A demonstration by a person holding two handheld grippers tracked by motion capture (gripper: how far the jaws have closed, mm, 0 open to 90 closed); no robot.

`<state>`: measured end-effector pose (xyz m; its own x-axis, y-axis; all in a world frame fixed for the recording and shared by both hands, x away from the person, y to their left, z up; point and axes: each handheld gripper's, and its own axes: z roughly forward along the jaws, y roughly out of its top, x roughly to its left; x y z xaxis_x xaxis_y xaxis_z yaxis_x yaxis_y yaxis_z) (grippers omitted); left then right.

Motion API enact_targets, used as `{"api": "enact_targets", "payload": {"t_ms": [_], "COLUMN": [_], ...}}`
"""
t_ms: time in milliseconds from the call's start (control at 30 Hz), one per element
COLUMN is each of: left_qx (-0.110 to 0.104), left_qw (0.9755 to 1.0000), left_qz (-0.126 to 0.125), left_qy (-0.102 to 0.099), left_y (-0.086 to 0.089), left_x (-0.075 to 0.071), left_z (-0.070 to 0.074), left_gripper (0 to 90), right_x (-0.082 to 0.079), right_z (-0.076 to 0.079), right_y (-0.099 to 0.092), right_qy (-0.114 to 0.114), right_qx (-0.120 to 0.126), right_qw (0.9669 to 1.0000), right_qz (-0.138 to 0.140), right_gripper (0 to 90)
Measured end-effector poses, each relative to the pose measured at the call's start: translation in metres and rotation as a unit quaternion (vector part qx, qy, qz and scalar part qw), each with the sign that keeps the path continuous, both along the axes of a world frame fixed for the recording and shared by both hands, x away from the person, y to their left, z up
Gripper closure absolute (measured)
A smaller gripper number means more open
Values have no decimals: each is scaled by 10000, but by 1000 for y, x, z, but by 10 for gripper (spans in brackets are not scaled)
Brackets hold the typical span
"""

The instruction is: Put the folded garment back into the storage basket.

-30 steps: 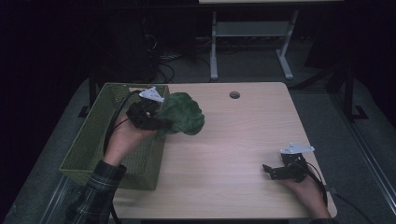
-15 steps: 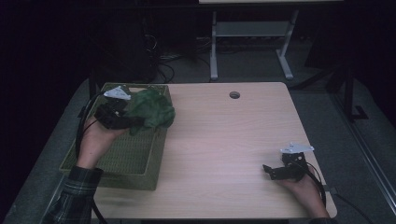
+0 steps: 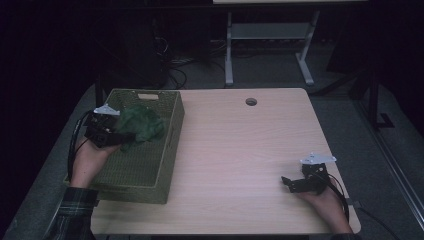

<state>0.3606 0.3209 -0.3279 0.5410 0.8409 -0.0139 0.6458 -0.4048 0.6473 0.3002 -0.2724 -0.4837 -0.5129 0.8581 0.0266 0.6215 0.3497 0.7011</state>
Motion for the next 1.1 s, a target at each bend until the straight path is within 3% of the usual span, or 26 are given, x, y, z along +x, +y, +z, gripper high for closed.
{"api": "enact_targets", "payload": {"t_ms": [200,467,700,900,967,1100], "left_qx": [56,84,67,412,419,429], "left_qw": [9996,9992,9976,9949,9940,9943], "left_qz": [107,136,152,205,201,198], "left_qy": [237,357,678,903,986,951], "left_y": [12,18,17,16,15,16], "left_x": [6,13,18,20,21,21], "left_z": [-31,-58,-70,-78,-80,-81], "left_gripper": [749,748,736,709,684,575], "right_x": [0,0,0,0,0,0], "right_z": [0,0,0,0,0,0], "right_y": [0,0,0,0,0,0], "right_qy": [-3,0,0,1,1,1], "right_qx": [-3,1,7,7,8,7], "right_qw": [10000,10000,10000,10000,10000,10000], "right_qz": [4,-1,-8,-8,-8,-9], "right_gripper": [8,9,9,9,9,9]}}
